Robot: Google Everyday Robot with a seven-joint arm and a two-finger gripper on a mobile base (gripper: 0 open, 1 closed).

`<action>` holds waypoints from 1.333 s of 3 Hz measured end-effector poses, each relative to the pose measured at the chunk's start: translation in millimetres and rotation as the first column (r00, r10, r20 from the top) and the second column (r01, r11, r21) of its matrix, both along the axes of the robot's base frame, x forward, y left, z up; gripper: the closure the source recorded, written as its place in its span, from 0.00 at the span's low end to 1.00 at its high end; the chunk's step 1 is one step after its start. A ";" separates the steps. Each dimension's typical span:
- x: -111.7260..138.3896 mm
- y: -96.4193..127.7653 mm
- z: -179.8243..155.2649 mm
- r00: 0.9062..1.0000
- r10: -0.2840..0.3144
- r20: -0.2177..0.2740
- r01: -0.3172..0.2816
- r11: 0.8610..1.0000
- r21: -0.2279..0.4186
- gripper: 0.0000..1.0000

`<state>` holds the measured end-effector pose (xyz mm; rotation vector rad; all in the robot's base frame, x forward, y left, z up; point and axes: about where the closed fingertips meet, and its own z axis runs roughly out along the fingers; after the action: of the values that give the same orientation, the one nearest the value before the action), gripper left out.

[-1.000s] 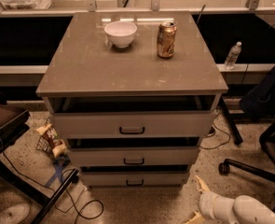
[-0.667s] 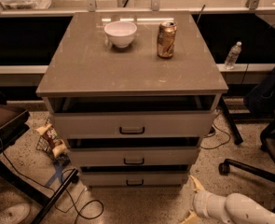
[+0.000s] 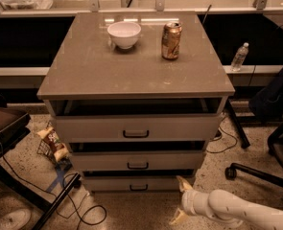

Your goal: Open bottom drawer

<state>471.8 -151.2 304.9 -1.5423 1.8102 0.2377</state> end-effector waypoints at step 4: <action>51.9 30.9 -50.7 1.000 0.013 0.006 -0.013 1.000 -0.022 0.00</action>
Offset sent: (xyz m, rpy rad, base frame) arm 0.0522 0.0276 -0.0427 0.0282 -0.0322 0.0380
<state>523.6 -120.3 254.2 -1.5688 1.8043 0.2200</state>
